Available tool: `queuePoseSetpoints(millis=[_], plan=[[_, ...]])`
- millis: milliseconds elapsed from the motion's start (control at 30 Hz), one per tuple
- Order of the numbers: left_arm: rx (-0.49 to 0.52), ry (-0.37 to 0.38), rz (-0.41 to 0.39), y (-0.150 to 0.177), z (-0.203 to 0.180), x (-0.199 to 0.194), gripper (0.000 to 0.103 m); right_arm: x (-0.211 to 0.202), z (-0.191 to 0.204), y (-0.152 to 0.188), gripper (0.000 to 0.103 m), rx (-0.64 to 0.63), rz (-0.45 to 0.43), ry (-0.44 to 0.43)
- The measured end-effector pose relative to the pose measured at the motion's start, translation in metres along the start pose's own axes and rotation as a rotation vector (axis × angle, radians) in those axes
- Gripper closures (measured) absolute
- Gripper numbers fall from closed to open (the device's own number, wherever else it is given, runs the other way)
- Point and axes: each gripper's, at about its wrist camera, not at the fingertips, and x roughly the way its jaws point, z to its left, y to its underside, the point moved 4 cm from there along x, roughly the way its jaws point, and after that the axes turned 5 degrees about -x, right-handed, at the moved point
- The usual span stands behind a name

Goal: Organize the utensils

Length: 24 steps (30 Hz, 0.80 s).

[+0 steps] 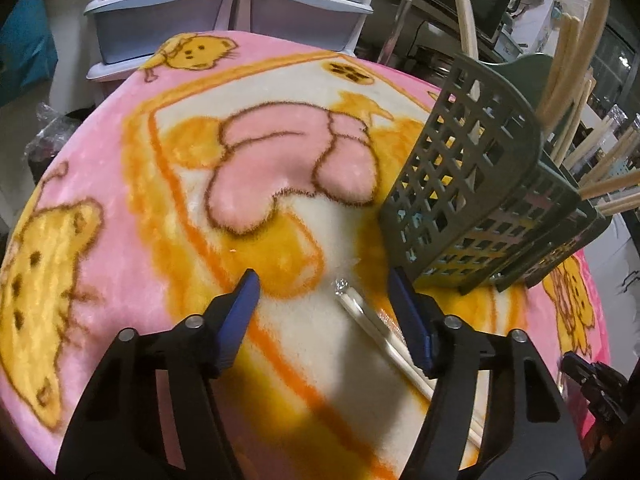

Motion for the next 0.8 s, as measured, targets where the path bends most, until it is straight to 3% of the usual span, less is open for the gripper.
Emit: queuePoseSetpoints(millis=[233,333,567,800], plan=[[0.012,0.027,0.007,-0.006,-0.004,0.008,0.072,-0.009,0.005,-0.008,0.098,-0.003,-0.051,-0.024],[0.016,0.055,0.019,-0.007,-0.007,0.009,0.089,-0.014,0.008,-0.013,0.098,-0.011,-0.071,-0.029],[0.008,0.094,0.028,-0.002,-0.007,0.004,0.098,-0.034,0.028,-0.035,0.098,-0.057,-0.140,-0.058],[0.005,0.155,-0.046,0.001,-0.014,-0.040,0.099,-0.058,0.054,-0.058,0.098,-0.142,-0.212,-0.089]])
